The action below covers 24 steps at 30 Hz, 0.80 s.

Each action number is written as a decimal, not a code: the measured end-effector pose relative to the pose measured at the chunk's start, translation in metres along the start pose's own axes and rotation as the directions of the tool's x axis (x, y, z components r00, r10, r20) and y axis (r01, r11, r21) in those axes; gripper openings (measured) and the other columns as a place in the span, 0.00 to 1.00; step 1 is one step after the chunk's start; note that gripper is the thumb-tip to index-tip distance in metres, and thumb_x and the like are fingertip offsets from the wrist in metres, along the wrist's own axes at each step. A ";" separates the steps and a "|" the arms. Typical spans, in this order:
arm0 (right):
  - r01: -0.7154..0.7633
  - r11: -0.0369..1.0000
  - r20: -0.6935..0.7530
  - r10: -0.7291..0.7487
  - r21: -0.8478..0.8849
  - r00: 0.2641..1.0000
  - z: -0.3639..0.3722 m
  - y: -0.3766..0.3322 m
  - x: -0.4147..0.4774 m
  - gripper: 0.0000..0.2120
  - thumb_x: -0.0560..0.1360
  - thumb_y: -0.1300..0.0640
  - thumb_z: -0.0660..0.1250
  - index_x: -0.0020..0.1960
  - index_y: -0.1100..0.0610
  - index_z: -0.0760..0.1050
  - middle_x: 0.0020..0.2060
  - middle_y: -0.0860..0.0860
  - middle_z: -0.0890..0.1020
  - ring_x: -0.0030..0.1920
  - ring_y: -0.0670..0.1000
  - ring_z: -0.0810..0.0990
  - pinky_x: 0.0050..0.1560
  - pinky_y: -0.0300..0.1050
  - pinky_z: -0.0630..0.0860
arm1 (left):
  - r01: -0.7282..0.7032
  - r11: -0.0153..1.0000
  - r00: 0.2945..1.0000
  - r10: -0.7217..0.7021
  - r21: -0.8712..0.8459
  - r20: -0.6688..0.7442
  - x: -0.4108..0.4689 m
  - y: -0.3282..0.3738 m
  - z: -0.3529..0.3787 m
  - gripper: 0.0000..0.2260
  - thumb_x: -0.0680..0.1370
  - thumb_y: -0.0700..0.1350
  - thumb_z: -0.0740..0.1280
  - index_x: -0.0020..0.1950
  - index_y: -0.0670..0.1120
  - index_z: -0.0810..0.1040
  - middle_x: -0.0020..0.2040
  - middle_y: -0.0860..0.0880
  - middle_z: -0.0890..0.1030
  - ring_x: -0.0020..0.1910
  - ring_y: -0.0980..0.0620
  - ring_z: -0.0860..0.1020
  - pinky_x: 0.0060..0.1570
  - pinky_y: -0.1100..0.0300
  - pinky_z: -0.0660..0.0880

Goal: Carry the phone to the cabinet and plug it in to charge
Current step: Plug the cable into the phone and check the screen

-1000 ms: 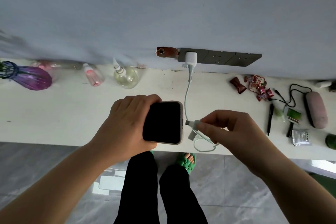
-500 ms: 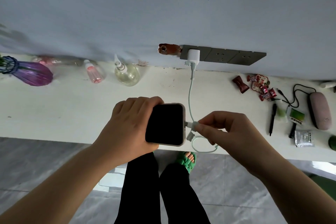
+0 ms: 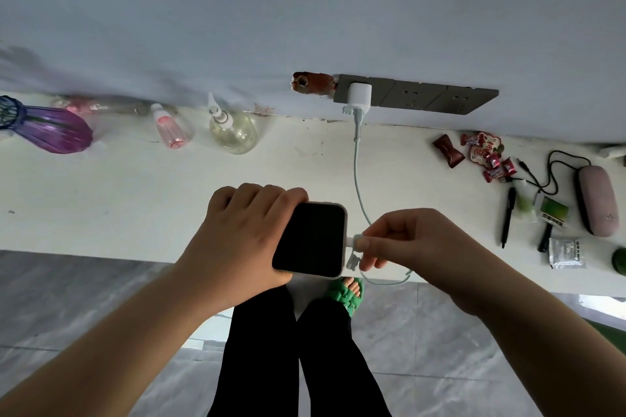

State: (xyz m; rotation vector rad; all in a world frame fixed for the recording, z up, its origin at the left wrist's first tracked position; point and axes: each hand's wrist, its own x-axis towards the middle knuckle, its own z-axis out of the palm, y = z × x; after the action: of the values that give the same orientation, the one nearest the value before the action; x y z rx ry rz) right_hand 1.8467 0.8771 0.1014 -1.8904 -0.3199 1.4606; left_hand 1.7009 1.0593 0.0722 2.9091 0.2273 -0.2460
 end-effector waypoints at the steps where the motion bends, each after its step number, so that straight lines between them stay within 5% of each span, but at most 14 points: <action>1: -0.003 1.000 -0.007 0.003 0.010 1.000 0.000 0.000 0.001 0.07 0.71 0.51 0.72 0.39 0.53 0.84 0.34 0.48 0.87 0.36 0.43 0.82 0.44 0.42 0.73 | 0.004 1.000 1.000 -0.004 -0.003 0.006 0.001 0.001 0.000 0.27 0.61 0.53 0.64 0.59 0.48 0.72 0.47 0.50 0.80 0.45 0.42 0.78 0.46 0.49 0.73; 13: -0.055 0.998 -0.005 0.056 0.034 0.998 0.004 0.006 0.006 0.06 0.72 0.53 0.72 0.38 0.54 0.83 0.33 0.48 0.87 0.34 0.42 0.82 0.42 0.39 0.73 | -0.029 0.999 0.999 0.028 0.042 0.025 0.005 0.000 0.003 0.26 0.63 0.53 0.62 0.60 0.49 0.72 0.47 0.50 0.79 0.45 0.43 0.78 0.47 0.47 0.73; 15: -0.073 0.997 0.039 0.073 -0.001 0.997 0.004 0.009 0.007 0.06 0.71 0.50 0.72 0.43 0.53 0.82 0.37 0.48 0.87 0.38 0.41 0.82 0.44 0.39 0.74 | -0.041 0.998 0.998 0.039 0.044 0.052 0.004 -0.002 0.006 0.27 0.62 0.53 0.64 0.60 0.50 0.72 0.47 0.50 0.79 0.45 0.43 0.78 0.47 0.48 0.73; 17: -0.055 0.982 0.030 0.061 -0.180 0.998 0.004 0.010 0.010 0.21 0.67 0.42 0.73 0.56 0.48 0.76 0.51 0.43 0.82 0.50 0.41 0.80 0.49 0.40 0.75 | -0.047 0.998 0.995 0.042 0.047 0.091 0.006 -0.003 0.011 0.28 0.60 0.52 0.66 0.61 0.50 0.72 0.47 0.50 0.79 0.45 0.43 0.78 0.46 0.49 0.73; 20: 0.093 0.757 -0.029 -0.146 -0.647 0.989 0.018 0.008 0.016 0.45 0.62 0.32 0.70 0.72 0.46 0.56 0.69 0.44 0.66 0.68 0.46 0.65 0.69 0.50 0.63 | -0.048 0.996 0.989 0.037 0.073 0.146 0.011 -0.001 0.018 0.30 0.61 0.54 0.68 0.62 0.50 0.72 0.49 0.51 0.79 0.46 0.44 0.78 0.47 0.49 0.72; 22: 0.164 0.494 0.009 -0.302 -0.854 0.953 0.035 0.011 0.024 0.47 0.64 0.34 0.68 0.75 0.52 0.53 0.71 0.48 0.64 0.71 0.50 0.62 0.72 0.53 0.56 | -0.037 0.998 0.988 0.027 0.058 0.153 0.016 0.001 0.021 0.30 0.61 0.54 0.68 0.63 0.50 0.72 0.49 0.51 0.79 0.46 0.44 0.78 0.47 0.49 0.72; 24: 0.160 0.344 0.028 -0.359 -0.925 0.933 0.049 0.014 0.035 0.42 0.67 0.40 0.67 0.74 0.57 0.57 0.67 0.51 0.70 0.66 0.54 0.68 0.70 0.53 0.58 | -0.029 0.999 0.990 0.025 0.024 0.138 0.019 0.001 0.024 0.29 0.61 0.52 0.68 0.63 0.49 0.74 0.48 0.50 0.80 0.45 0.44 0.78 0.46 0.49 0.73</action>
State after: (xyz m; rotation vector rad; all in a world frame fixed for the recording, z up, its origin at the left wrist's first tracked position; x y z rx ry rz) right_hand 1.8104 0.9060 0.0614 -2.6089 -1.5699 0.8532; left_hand 1.7158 1.0553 0.0455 2.9026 0.1632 -0.4470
